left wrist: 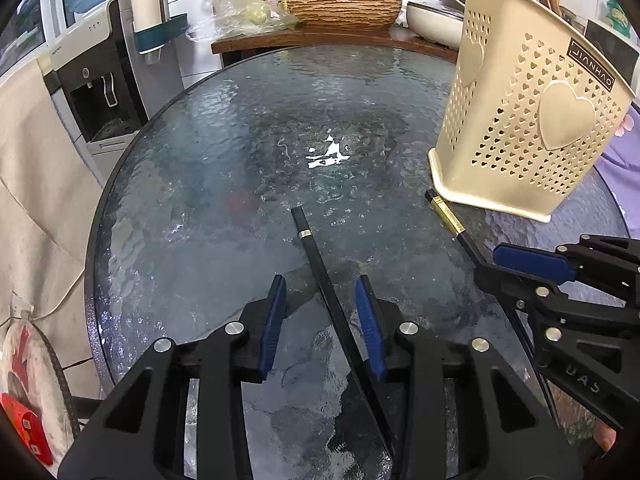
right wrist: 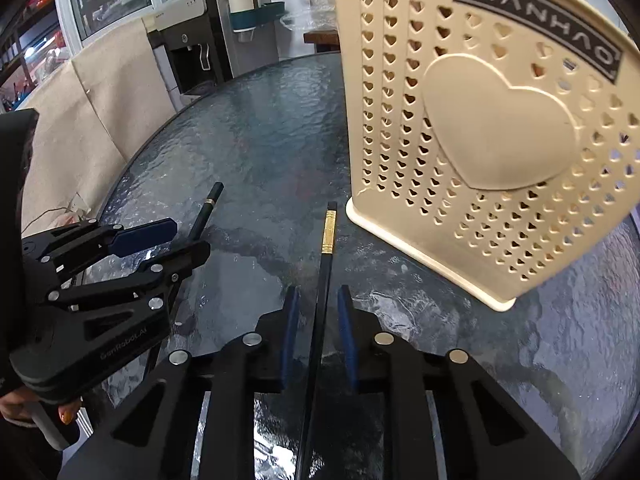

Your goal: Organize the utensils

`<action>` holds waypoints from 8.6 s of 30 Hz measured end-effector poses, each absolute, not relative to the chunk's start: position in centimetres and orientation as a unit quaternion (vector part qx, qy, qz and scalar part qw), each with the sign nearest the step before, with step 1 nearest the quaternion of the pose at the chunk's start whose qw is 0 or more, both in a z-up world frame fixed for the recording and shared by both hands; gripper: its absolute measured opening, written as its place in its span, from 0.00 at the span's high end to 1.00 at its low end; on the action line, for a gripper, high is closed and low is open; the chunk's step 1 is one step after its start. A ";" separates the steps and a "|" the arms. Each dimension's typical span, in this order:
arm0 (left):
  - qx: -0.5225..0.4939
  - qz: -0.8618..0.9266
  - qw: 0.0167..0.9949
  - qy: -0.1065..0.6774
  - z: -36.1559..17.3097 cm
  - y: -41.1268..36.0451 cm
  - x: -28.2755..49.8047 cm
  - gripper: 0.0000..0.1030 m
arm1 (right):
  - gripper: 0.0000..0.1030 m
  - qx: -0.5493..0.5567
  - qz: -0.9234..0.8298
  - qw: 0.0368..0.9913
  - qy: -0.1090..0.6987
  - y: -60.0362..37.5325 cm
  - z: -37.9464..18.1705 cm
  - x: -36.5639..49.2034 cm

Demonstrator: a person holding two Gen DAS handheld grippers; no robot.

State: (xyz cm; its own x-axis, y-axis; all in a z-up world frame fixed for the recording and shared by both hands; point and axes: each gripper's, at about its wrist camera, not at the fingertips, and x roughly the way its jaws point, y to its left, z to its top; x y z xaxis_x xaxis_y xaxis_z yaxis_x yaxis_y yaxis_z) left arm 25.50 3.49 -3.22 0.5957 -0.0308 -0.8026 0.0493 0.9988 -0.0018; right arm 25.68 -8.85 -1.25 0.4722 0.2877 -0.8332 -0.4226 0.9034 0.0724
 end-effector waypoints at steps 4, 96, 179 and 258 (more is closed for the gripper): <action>0.012 -0.022 0.893 0.449 -3.2 3.6 25.8 0.65 | 0.86 -0.070 0.209 0.850 0.478 -8.4 -1.6 26.3; -0.001 -0.138 0.979 0.150 29.4 -4.0 25.4 0.93 | 0.94 0.002 0.222 0.961 0.163 -19.7 26.3 23.6; 0.011 -0.027 0.967 0.252 3.4 1.3 2.2 0.06 | 0.06 0.007 0.045 0.982 0.184 -20.7 4.5 0.0; 0.029 -0.018 0.969 0.244 3.9 0.6 1.4 0.06 | 0.06 0.007 0.052 0.981 0.185 -20.7 4.5 -0.7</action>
State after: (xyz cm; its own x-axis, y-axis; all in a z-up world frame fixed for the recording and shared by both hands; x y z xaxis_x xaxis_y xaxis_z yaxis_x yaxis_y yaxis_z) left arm 1.38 0.59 3.91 0.8803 -0.0208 -0.4740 0.0491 0.9977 0.0474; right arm -0.67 -20.72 4.47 0.9266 0.1044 -0.3614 -0.0989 0.9945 0.0336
